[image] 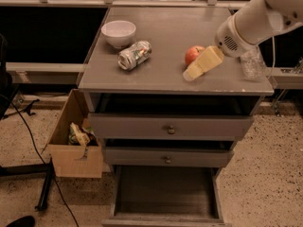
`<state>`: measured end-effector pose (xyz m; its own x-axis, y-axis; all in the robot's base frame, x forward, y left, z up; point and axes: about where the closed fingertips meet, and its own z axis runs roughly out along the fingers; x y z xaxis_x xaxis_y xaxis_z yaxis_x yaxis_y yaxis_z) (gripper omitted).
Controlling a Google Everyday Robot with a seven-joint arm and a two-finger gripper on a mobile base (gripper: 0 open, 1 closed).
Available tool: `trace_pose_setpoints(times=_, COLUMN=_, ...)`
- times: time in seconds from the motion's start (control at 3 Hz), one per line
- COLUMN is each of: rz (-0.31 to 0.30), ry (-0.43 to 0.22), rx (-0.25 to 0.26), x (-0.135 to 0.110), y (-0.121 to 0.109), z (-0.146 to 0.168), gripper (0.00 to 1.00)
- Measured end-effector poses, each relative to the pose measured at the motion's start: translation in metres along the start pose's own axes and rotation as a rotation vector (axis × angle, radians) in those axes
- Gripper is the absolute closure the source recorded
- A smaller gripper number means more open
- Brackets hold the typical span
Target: Place apple into top drawer
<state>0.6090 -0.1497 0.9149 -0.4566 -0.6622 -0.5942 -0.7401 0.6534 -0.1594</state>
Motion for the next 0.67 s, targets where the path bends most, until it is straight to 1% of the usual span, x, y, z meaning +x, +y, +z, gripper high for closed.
trace_pose_setpoints(times=0.33, rz=-0.015, ry=-0.027, rx=0.028, x=-0.0103, y=-0.0076, z=0.0163, gripper=0.00)
trace_pose_setpoints(times=0.67, rz=-0.015, ry=-0.027, rx=0.028, x=-0.0103, y=-0.0076, z=0.0163, gripper=0.00)
